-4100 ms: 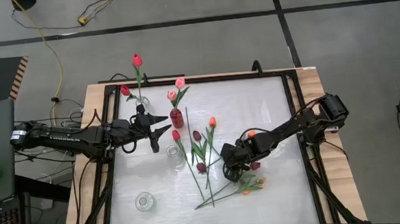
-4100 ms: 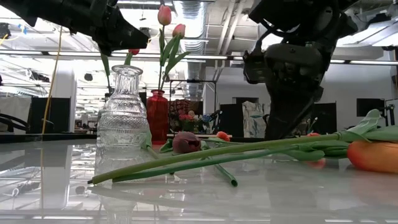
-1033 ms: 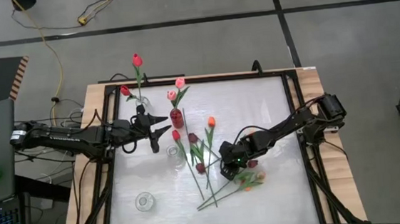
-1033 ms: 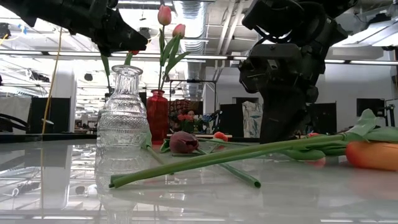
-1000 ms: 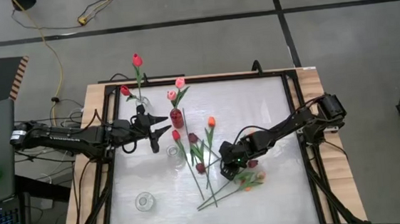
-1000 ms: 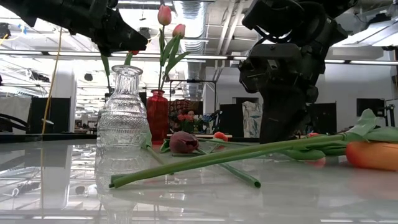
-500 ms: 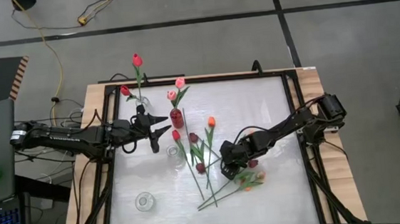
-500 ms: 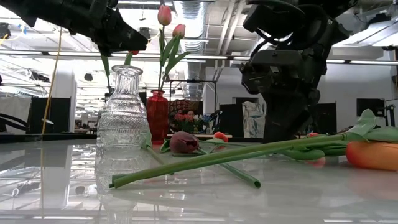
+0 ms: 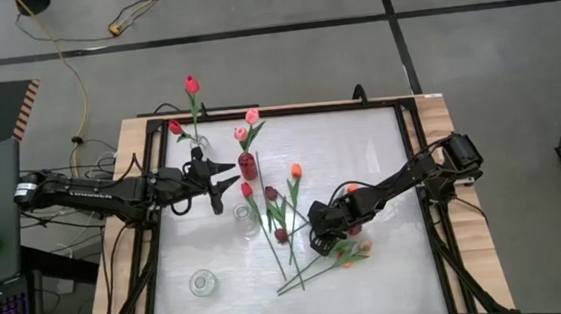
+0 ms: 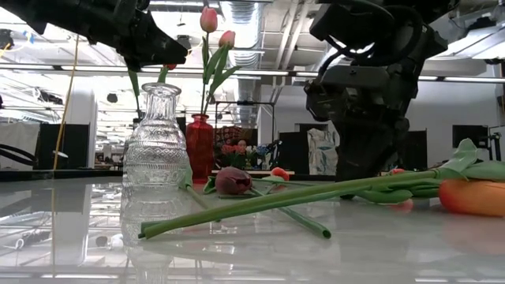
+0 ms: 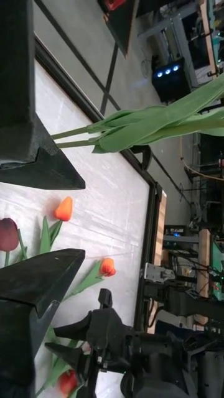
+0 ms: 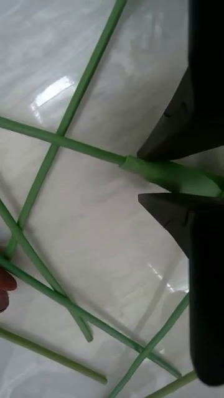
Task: Sort flowers into vase by color
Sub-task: Put the orange tulip into the middle transparent vase
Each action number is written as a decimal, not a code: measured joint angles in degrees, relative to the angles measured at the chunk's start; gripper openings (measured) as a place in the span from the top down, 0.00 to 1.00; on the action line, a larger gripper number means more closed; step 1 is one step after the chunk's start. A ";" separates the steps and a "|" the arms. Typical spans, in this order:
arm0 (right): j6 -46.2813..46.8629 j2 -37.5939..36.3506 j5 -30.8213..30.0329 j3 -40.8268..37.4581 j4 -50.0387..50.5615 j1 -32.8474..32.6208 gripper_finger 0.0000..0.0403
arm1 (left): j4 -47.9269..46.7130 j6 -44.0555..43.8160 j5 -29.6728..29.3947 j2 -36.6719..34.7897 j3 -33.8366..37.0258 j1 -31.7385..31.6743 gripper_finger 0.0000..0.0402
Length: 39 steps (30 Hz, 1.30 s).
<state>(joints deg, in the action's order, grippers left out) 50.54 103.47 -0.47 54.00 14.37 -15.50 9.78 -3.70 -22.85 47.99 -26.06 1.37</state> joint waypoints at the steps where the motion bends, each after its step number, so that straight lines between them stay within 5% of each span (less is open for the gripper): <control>1: 0.00 -0.19 0.01 -0.03 0.02 0.26 0.73 | 0.00 0.00 0.00 0.00 0.00 0.00 0.62; 9: 0.20 -1.16 1.05 -0.06 0.39 1.86 0.91 | 0.00 0.00 -0.02 0.00 0.00 0.00 0.62; 20: -2.63 -1.40 2.51 3.72 1.99 2.59 0.91 | -0.02 0.00 -0.01 0.00 0.00 0.00 0.62; 39: -19.86 -1.95 -2.75 16.03 22.72 4.03 0.91 | -0.02 0.00 -0.02 0.00 0.00 0.00 0.62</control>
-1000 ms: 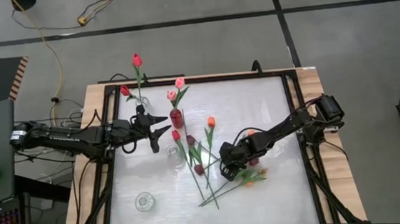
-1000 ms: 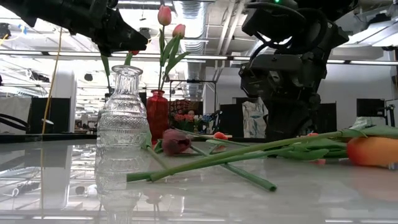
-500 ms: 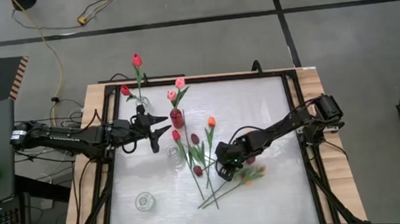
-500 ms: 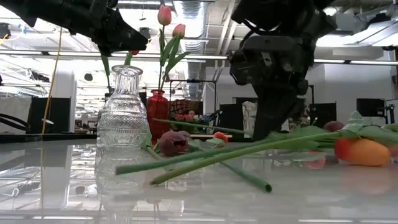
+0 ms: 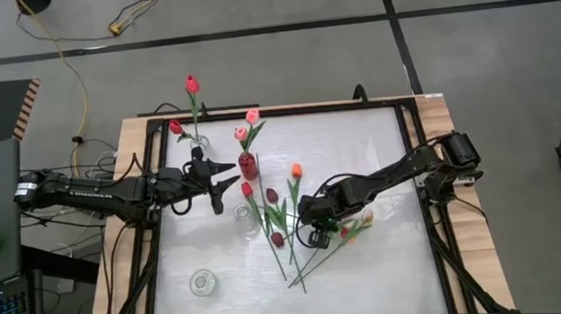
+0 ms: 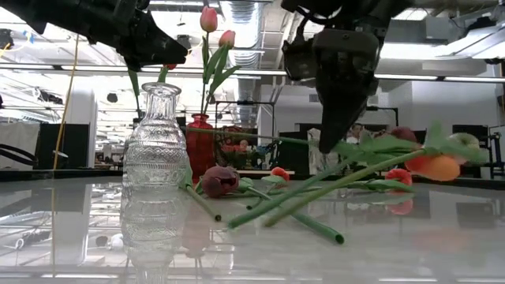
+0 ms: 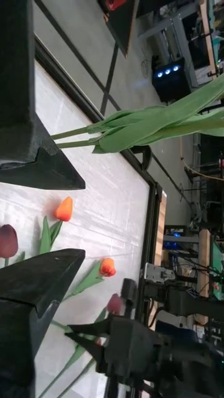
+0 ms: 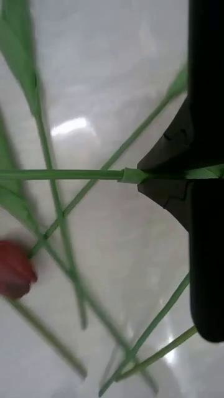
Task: Sort flowers into vase by color
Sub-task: Put the orange tulip into the middle transparent vase
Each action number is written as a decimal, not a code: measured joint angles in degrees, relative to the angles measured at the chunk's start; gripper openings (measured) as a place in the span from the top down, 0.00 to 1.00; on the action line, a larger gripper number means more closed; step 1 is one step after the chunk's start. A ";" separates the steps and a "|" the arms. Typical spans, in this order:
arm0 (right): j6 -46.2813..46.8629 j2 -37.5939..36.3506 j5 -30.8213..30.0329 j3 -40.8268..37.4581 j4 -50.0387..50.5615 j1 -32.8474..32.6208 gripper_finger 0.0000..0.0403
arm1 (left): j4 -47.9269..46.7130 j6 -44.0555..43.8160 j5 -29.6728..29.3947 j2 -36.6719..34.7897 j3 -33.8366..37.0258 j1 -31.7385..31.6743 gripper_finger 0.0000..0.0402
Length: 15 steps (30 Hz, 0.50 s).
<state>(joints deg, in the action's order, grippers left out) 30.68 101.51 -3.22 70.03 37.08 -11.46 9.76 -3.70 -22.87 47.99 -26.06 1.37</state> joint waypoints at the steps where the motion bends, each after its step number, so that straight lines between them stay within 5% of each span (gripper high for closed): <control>1: -1.03 0.00 -0.61 0.92 1.59 0.00 0.91 | -0.01 0.00 0.02 0.00 0.00 0.00 0.62; 15: -15.50 -0.04 -14.46 11.90 18.36 -0.13 0.91 | -0.02 0.00 0.02 0.00 0.00 0.00 0.62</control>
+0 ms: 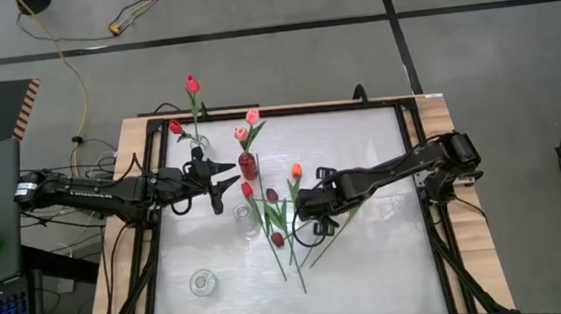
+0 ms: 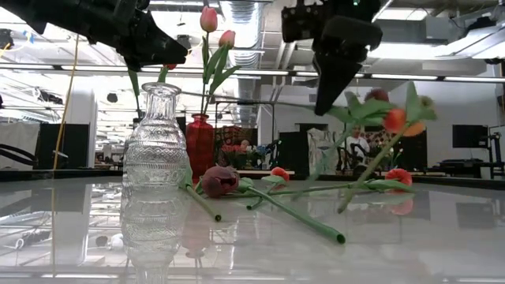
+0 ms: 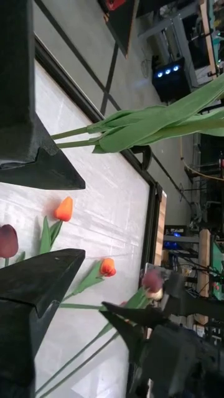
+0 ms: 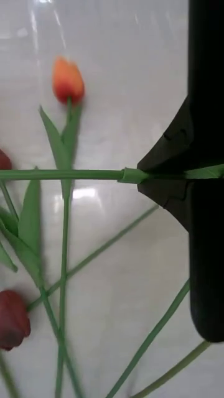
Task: Sort flowers into vase by color
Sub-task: Put the orange tulip into the middle transparent vase
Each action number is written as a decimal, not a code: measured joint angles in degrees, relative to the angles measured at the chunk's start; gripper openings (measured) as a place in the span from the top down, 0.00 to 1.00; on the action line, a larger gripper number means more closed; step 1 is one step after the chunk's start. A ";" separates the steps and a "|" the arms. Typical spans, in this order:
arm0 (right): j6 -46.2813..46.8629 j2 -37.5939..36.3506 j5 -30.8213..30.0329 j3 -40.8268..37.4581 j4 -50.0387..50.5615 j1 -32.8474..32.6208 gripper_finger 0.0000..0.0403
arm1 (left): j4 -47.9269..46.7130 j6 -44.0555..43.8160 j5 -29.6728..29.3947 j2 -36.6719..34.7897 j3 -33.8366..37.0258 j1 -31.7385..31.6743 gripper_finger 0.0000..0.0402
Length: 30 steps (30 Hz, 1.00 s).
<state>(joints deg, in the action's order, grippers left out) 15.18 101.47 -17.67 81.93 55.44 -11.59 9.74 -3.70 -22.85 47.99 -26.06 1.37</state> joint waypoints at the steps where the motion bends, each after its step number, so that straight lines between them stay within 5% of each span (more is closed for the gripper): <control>1: -1.00 0.00 -0.78 0.54 0.89 -0.03 0.91 | 0.00 0.00 0.00 0.00 0.00 0.00 0.62; 23: -4.79 -0.02 -21.13 7.94 14.96 -0.03 0.91 | 0.02 0.24 -0.39 0.00 0.00 0.00 0.62; 30: 9.64 -0.02 -24.28 7.94 14.50 0.89 0.91 | 0.00 0.07 -0.40 0.00 0.00 0.00 0.62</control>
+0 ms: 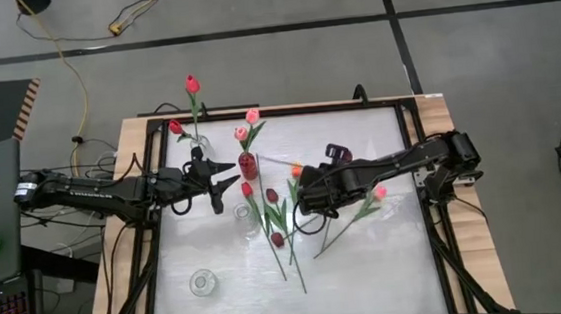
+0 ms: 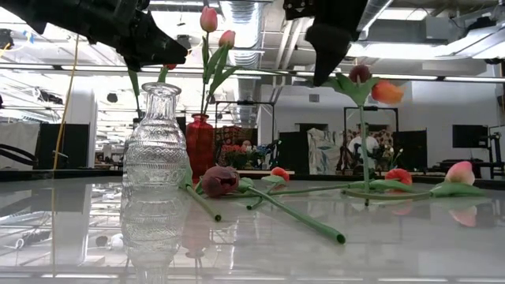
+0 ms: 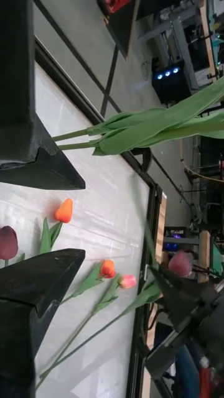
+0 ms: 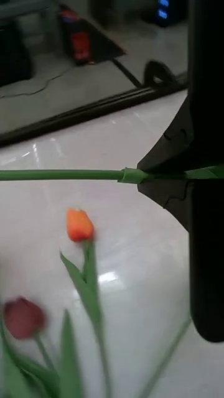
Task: Sort flowers into vase by color
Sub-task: Put the orange tulip into the middle transparent vase
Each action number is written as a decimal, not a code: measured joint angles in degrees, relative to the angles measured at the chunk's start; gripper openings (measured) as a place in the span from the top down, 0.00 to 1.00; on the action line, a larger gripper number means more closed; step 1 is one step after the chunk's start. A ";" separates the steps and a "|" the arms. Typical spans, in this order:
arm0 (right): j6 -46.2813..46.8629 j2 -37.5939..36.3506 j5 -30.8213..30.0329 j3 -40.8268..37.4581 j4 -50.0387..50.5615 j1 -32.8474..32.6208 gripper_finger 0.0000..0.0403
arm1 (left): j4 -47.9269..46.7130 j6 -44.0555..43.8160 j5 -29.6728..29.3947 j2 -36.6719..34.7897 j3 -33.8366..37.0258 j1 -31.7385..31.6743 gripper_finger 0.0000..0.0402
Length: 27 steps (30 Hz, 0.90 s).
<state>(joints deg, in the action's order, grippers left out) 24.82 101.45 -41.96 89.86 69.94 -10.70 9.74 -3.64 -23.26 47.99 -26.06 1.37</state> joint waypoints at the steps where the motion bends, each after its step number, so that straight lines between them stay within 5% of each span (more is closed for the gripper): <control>1: 1.66 0.00 -0.06 0.00 0.17 0.02 0.91 | 0.02 0.00 0.00 0.00 0.00 0.00 0.62; 17: 24.04 -10.21 -3.49 -7.97 2.00 -4.93 0.92 | 0.02 -0.03 -0.03 0.00 0.00 0.00 0.62; 27: 27.32 -16.53 -11.52 -21.36 -19.81 -6.90 0.91 | 0.02 0.47 -0.03 0.01 0.00 0.00 0.62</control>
<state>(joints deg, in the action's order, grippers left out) 52.14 84.92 -53.47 68.51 50.14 -17.59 9.76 -3.17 -23.29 48.00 -26.06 1.37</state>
